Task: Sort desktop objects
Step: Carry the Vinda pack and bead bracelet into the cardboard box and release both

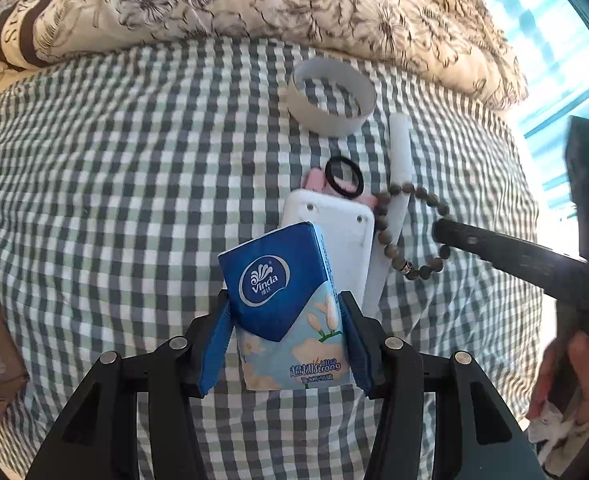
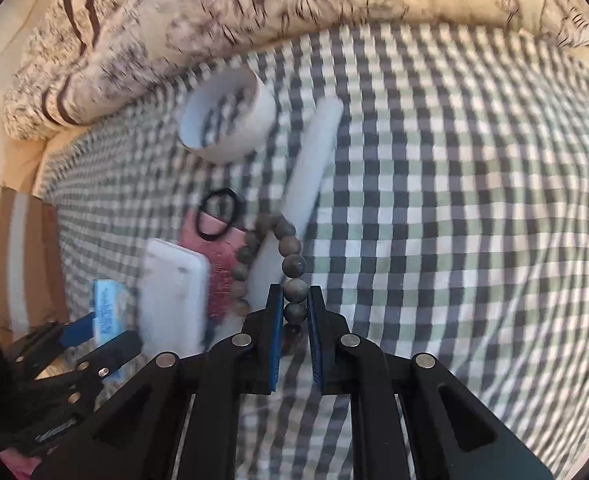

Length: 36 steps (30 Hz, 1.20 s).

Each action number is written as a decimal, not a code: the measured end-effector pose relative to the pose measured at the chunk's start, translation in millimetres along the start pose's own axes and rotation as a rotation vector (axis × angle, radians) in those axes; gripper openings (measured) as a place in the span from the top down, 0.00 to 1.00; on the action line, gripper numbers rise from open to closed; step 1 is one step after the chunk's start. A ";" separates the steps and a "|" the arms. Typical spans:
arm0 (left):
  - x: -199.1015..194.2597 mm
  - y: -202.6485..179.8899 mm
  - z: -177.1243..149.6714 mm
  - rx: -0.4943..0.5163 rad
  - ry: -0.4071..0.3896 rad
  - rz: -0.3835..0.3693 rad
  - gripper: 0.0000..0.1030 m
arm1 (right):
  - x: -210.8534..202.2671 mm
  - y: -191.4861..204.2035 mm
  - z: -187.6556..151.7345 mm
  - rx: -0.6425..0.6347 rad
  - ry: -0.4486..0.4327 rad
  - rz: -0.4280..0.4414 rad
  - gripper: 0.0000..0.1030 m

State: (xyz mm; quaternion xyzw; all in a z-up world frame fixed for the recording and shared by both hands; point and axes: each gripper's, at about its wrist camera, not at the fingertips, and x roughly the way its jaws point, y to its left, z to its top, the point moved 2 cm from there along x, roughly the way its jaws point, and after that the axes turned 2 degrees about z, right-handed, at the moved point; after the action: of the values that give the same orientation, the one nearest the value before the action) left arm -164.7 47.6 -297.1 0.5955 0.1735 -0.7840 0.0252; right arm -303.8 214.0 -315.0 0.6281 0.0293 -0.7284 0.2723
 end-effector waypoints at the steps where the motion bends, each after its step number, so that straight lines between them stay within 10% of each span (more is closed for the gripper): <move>1: -5.0 1.0 1.8 -0.006 -0.008 0.004 0.49 | -10.6 2.5 0.5 0.000 -0.013 0.016 0.89; 18: -152.4 25.2 22.5 -0.026 -0.175 0.025 0.49 | -142.1 104.6 -26.9 -0.066 -0.156 0.141 0.89; 28: -248.3 160.0 2.2 -0.057 -0.294 0.152 0.48 | -164.4 262.6 -45.7 -0.261 -0.155 0.229 0.88; 36: -269.6 287.0 2.8 -0.055 -0.277 0.214 0.48 | -101.9 402.7 -67.0 -0.306 -0.113 0.306 0.88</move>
State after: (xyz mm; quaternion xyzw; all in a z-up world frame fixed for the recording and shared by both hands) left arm -18.6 -267.6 -111.8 0.4960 0.1255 -0.8463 0.1485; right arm -62.7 -65.9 -113.6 0.5348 0.0285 -0.6997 0.4728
